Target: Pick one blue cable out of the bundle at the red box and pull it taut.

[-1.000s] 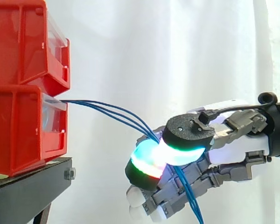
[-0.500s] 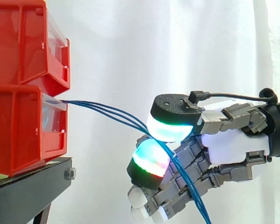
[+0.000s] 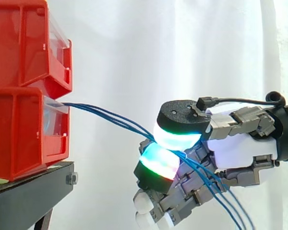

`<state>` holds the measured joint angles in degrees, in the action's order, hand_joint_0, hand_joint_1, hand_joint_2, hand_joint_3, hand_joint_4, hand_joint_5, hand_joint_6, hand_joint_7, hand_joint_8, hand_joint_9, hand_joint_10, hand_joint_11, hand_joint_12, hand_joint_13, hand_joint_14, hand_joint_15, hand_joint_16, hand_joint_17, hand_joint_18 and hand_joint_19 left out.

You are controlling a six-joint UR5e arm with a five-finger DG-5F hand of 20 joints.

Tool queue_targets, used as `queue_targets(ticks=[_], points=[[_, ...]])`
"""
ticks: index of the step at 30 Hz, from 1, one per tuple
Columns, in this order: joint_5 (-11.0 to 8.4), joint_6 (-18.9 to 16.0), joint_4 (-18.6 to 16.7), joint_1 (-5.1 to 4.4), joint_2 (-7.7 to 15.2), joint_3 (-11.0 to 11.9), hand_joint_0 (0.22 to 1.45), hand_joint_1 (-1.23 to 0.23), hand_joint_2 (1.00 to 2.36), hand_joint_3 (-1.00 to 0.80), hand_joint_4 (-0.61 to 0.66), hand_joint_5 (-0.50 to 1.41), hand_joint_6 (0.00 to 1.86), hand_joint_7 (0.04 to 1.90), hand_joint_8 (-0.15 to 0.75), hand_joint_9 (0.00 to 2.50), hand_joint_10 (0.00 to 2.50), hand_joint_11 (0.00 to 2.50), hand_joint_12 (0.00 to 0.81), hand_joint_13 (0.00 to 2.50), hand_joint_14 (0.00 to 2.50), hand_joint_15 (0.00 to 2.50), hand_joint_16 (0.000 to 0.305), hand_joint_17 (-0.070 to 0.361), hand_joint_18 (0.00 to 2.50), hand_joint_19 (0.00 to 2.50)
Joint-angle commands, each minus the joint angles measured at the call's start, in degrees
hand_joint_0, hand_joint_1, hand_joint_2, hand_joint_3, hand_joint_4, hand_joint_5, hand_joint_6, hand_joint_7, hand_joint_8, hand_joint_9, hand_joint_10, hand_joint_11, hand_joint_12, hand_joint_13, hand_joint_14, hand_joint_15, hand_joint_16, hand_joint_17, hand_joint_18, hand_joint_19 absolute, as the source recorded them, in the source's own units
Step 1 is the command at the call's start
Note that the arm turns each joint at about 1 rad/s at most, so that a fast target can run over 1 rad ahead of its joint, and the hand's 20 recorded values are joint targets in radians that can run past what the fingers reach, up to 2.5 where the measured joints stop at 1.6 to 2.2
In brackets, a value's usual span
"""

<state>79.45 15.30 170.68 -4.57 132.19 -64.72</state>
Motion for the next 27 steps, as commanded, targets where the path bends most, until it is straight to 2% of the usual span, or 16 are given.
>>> queue_targets(ticks=[1,4,9,15,21,27], points=[[0.01,0.0,0.0,0.00,0.0,0.0,0.79,-0.89,1.02,-0.27,0.06,-0.18,0.91,1.50,0.339,0.69,0.01,0.46,0.330,0.59,0.01,0.24,0.053,0.118,0.48,0.21],[0.01,-0.1,0.0,0.00,0.0,0.0,0.82,-0.88,1.01,-0.35,0.02,-0.19,0.93,1.45,0.334,0.68,0.01,0.44,0.331,0.58,0.01,0.24,0.053,0.118,0.47,0.22],[0.01,-2.3,0.1,0.00,0.0,-0.1,0.84,-0.87,1.01,-0.43,-0.02,-0.20,0.93,1.39,0.321,0.66,0.01,0.44,0.329,0.57,0.01,0.23,0.052,0.118,0.46,0.23],[-0.08,-4.0,0.1,-0.09,0.0,0.0,0.85,-0.87,1.00,-0.44,0.04,-0.22,0.94,1.25,0.307,0.63,0.01,0.43,0.326,0.55,0.01,0.23,0.052,0.117,0.44,0.22],[-0.08,-4.3,0.1,-0.09,0.0,0.0,0.84,-0.88,1.01,-0.43,0.06,-0.22,0.94,1.21,0.298,0.61,0.01,0.43,0.324,0.55,0.01,0.23,0.051,0.115,0.44,0.22],[-0.08,-4.2,0.1,-0.26,0.0,-0.1,0.81,-0.90,1.00,-0.44,0.07,-0.22,0.93,1.08,0.289,0.59,0.01,0.42,0.323,0.54,0.01,0.22,0.051,0.114,0.45,0.19]])
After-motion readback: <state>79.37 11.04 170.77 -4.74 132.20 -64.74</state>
